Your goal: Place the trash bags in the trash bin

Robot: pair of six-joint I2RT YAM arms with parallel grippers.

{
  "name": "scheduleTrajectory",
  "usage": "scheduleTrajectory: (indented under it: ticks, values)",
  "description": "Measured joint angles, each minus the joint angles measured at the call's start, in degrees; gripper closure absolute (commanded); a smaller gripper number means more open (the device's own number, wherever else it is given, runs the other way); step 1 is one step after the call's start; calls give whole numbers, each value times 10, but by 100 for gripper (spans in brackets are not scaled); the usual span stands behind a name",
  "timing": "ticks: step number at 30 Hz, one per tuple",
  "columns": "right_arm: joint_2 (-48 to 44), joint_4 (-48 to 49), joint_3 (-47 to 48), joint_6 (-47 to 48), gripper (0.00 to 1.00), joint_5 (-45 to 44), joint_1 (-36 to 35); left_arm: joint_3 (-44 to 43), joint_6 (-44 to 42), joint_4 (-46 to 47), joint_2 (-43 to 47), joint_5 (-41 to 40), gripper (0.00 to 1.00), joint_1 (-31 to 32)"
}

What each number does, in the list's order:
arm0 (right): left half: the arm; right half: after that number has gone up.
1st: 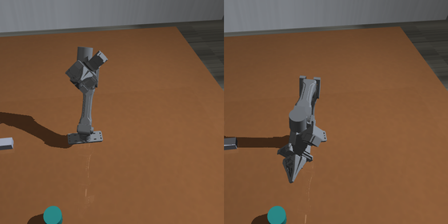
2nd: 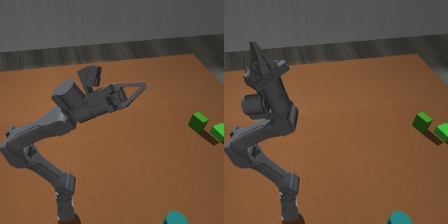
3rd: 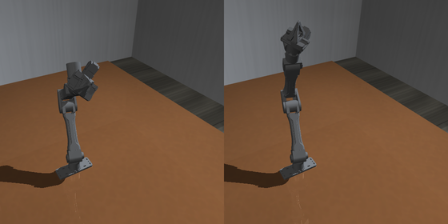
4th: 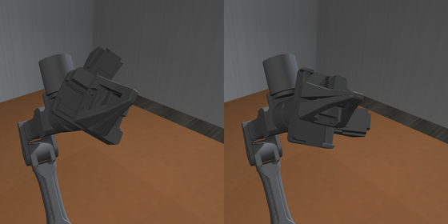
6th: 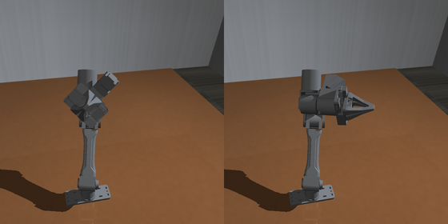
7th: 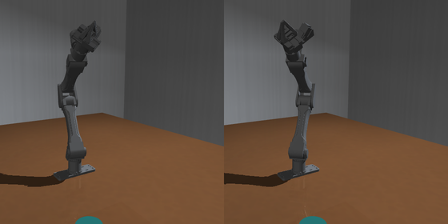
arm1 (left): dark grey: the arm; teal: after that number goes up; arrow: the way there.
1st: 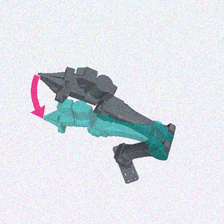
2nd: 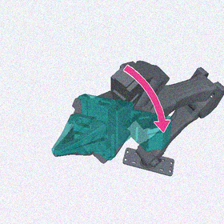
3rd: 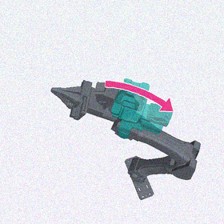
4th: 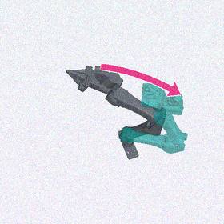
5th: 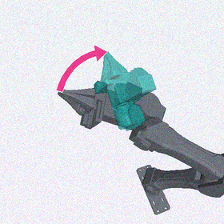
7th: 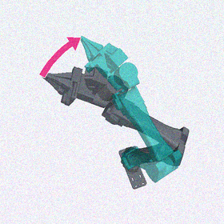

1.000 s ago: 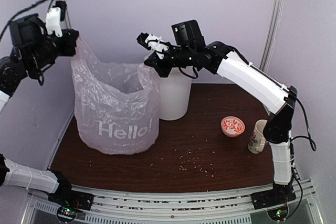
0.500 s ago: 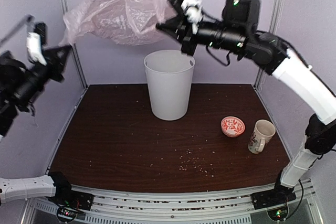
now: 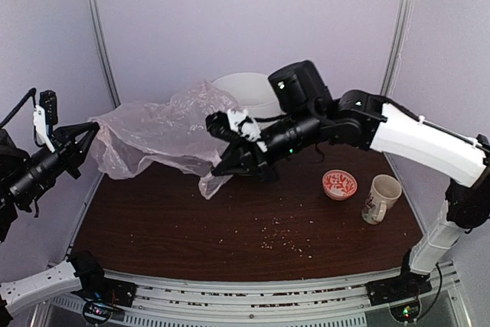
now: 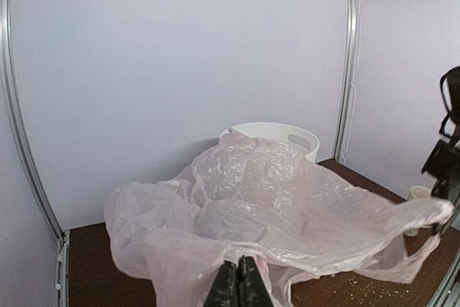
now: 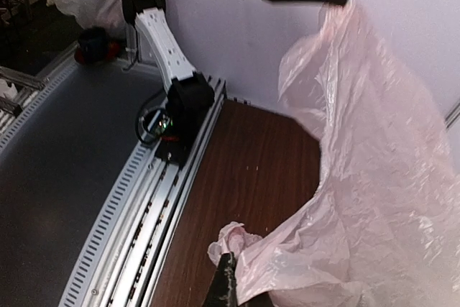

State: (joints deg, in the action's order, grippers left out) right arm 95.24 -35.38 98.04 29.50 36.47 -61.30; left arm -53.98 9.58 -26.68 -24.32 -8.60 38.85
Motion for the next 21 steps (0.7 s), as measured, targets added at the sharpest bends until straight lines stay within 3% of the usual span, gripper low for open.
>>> scheduleTrajectory:
  ticks: [5, 13, 21]
  values:
    - [-39, 19, 36, -32, 100, 48, 6, 4, 1, -7, -19, 2, 100, 0]
    - [37, 21, 71, -116, 100, 53, 23, 17, -3, 7, -31, 13, 100, 0]
    - [82, 56, 170, -218, 100, 76, 69, 21, -31, 80, -53, 2, 100, 0]
